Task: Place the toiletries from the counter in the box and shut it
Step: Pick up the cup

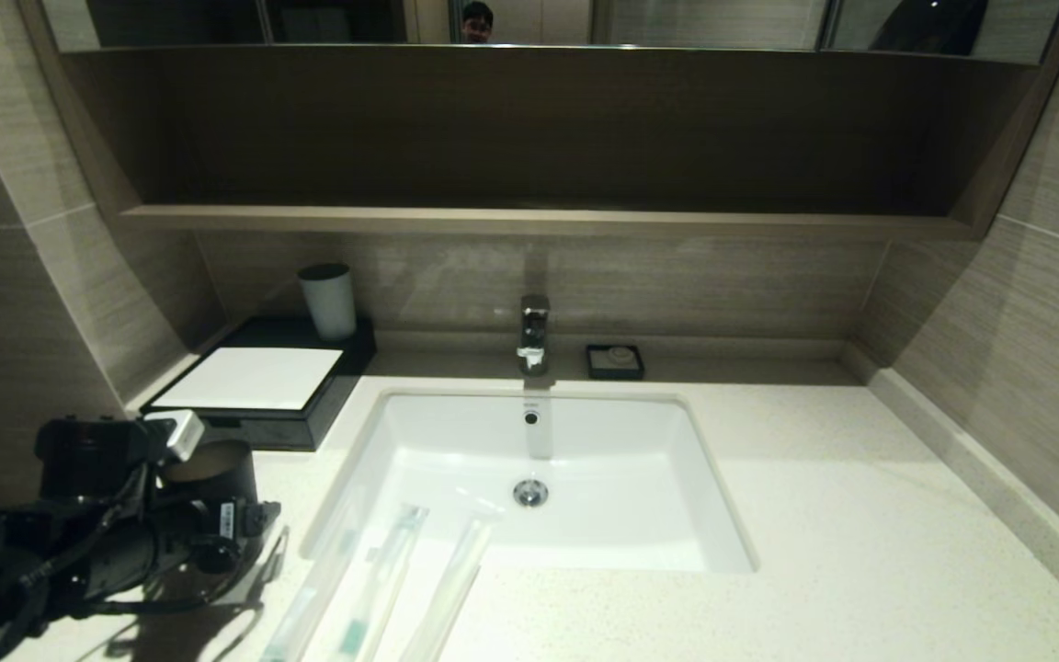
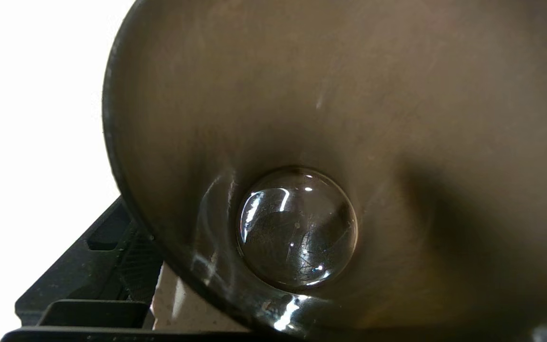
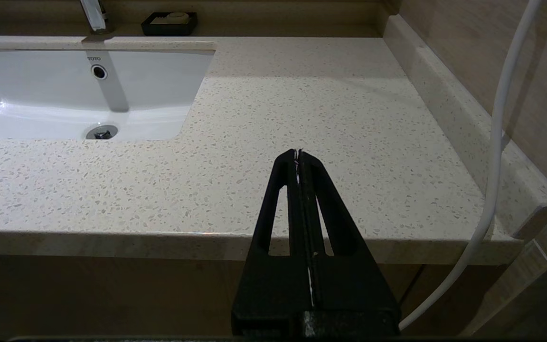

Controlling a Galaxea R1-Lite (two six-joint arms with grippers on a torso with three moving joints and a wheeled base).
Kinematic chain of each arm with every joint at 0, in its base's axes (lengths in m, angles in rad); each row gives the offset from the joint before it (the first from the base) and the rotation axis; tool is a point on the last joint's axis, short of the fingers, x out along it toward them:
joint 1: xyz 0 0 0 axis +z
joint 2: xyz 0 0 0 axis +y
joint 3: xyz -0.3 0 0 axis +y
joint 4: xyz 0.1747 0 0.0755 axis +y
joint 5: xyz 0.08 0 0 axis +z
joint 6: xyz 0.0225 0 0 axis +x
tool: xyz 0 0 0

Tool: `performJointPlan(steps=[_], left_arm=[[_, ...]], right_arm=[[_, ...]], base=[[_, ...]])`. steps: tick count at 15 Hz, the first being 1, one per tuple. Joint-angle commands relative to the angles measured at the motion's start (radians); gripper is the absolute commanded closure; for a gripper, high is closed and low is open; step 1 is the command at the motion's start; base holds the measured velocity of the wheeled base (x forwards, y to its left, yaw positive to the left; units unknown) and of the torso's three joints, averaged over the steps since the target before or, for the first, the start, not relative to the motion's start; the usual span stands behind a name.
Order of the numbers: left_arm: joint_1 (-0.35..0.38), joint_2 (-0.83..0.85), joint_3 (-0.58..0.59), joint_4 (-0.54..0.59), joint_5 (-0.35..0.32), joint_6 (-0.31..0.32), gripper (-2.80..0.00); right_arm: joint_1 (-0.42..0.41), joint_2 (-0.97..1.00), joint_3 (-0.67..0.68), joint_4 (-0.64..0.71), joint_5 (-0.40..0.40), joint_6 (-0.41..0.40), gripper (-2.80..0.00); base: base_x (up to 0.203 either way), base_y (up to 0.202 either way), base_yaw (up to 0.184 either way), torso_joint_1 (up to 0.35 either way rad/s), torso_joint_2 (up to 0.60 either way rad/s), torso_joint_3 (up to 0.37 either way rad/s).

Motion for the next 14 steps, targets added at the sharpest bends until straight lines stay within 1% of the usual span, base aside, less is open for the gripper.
performJointPlan(steps=[1, 2, 11, 14], left_arm=[[0.000, 0.001, 0.001, -0.004, 0.000, 0.000, -0.81], [0.000, -0.001, 0.001, -0.004, 0.000, -0.001, 0.00], [0.002, -0.004, 0.000, -0.004, 0.000, 0.000, 0.00], [0.003, -0.029, -0.002, -0.003, 0.000, -0.001, 0.00]], right_arm=[[0.000, 0.000, 0.002, 0.000, 0.000, 0.000, 0.00], [0.000, 0.000, 0.002, 0.000, 0.000, 0.000, 0.00], [0.000, 0.000, 0.002, 0.000, 0.000, 0.000, 0.00], [0.000, 0.000, 0.002, 0.000, 0.000, 0.000, 0.00]], base=[[0.000, 0.000, 0.000, 0.000, 0.00, 0.000], [0.000, 0.000, 0.000, 0.000, 0.00, 0.000], [0.000, 0.000, 0.000, 0.000, 0.00, 0.000], [0.000, 0.000, 0.000, 0.000, 0.00, 0.000]])
